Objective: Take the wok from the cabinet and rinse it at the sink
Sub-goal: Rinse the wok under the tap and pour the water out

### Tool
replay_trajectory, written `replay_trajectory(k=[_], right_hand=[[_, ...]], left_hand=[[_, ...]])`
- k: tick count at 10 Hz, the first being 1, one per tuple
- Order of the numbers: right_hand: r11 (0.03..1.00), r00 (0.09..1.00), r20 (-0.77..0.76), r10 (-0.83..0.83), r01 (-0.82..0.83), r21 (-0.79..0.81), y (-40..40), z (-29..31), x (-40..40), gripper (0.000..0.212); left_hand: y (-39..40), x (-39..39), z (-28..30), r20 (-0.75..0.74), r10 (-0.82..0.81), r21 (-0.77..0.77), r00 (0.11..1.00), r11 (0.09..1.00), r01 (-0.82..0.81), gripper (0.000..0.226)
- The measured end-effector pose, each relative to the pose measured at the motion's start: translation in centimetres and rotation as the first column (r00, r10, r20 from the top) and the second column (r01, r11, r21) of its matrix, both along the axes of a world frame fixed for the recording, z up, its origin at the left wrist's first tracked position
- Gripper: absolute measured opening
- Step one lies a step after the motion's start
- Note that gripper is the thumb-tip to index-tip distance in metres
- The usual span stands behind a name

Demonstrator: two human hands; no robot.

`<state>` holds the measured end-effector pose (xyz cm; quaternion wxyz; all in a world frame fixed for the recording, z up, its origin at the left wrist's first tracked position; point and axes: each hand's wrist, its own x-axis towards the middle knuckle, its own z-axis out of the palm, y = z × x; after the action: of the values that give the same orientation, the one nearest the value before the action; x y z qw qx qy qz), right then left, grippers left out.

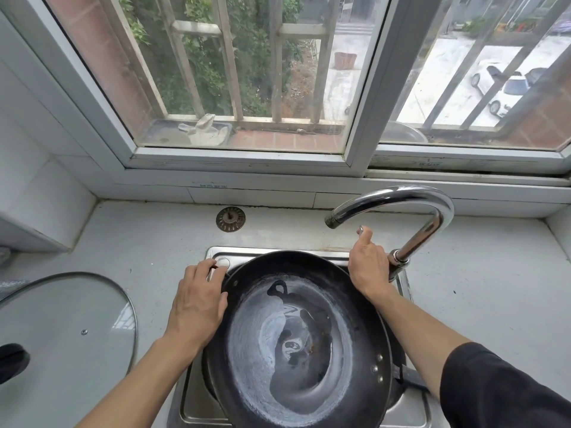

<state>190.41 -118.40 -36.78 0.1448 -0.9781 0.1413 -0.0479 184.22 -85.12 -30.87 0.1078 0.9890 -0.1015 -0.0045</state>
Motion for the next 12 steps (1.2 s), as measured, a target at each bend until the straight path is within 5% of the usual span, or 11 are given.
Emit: replay_trajectory(k=[12], right_hand=[[0.993, 0.998, -0.01, 0.066, -0.067, -0.095, -0.23, -0.49, -0.06, 0.041]], left_hand=[[0.29, 0.12, -0.51, 0.017, -0.014, 0.001, 1.0, 1.0, 0.014, 0.049]])
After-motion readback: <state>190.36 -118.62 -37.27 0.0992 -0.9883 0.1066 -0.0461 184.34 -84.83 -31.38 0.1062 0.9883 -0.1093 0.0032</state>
